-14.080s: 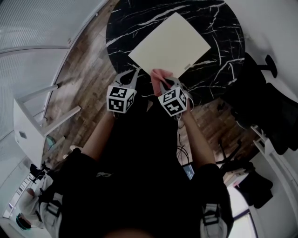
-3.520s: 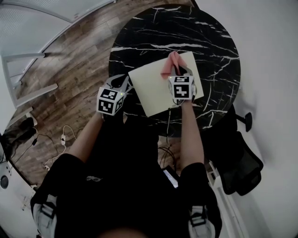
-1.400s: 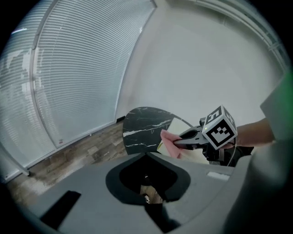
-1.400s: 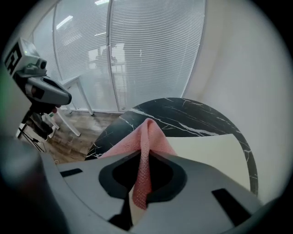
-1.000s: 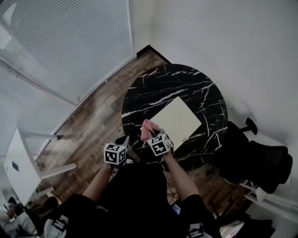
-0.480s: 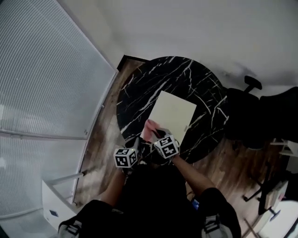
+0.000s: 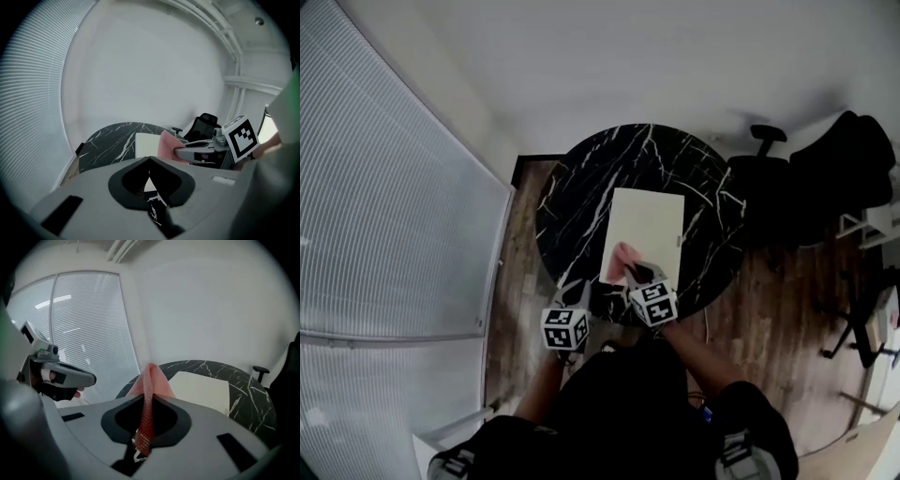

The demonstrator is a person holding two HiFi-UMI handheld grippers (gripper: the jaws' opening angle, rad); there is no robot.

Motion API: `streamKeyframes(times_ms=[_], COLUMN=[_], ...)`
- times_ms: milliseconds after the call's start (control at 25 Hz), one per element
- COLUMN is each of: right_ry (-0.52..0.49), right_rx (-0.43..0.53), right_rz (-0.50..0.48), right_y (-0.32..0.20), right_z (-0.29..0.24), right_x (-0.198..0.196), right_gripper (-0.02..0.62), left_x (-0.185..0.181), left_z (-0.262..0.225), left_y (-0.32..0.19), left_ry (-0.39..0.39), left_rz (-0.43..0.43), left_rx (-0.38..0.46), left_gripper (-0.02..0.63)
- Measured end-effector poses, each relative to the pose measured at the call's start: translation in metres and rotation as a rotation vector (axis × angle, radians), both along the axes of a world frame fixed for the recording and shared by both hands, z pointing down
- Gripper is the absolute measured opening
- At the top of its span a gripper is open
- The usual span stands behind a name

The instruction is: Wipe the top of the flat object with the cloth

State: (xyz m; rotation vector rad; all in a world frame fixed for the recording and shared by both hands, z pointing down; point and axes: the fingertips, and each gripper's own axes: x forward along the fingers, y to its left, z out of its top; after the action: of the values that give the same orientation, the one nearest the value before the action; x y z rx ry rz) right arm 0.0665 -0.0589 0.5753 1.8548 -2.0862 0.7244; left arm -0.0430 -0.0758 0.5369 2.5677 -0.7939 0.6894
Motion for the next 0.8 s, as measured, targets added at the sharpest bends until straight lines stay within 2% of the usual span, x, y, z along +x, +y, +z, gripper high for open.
streamKeyframes(times_ms=[280, 480, 600, 800], right_ry=[0.085, 0.132, 0.129, 0.187], right_rx=[0.090, 0.097, 0.151, 0.260], right_rz=[0.220, 0.279, 0.322, 0.339], right_y=[0.051, 0.100, 0.118, 0.154], right_z=[-0.043, -0.075, -0.104, -0.159], right_x=[-0.003, -0.003, 0.009, 0.023], right_gripper=[0.020, 0.020, 0.020, 0.020], left_x=[-0.015, -0.019, -0.019, -0.006], left_z=[-0.026, -0.046, -0.062, -0.110], left_y=[0.018, 0.045, 0.052, 0.078], left_ry=[0.091, 0.141, 0.143, 0.230], left_rz=[0.119, 0.183, 0.208, 0.209], left_rx=[0.068, 0.078, 0.124, 0.207], left_gripper=[0.000, 0.000, 0.000, 0.000])
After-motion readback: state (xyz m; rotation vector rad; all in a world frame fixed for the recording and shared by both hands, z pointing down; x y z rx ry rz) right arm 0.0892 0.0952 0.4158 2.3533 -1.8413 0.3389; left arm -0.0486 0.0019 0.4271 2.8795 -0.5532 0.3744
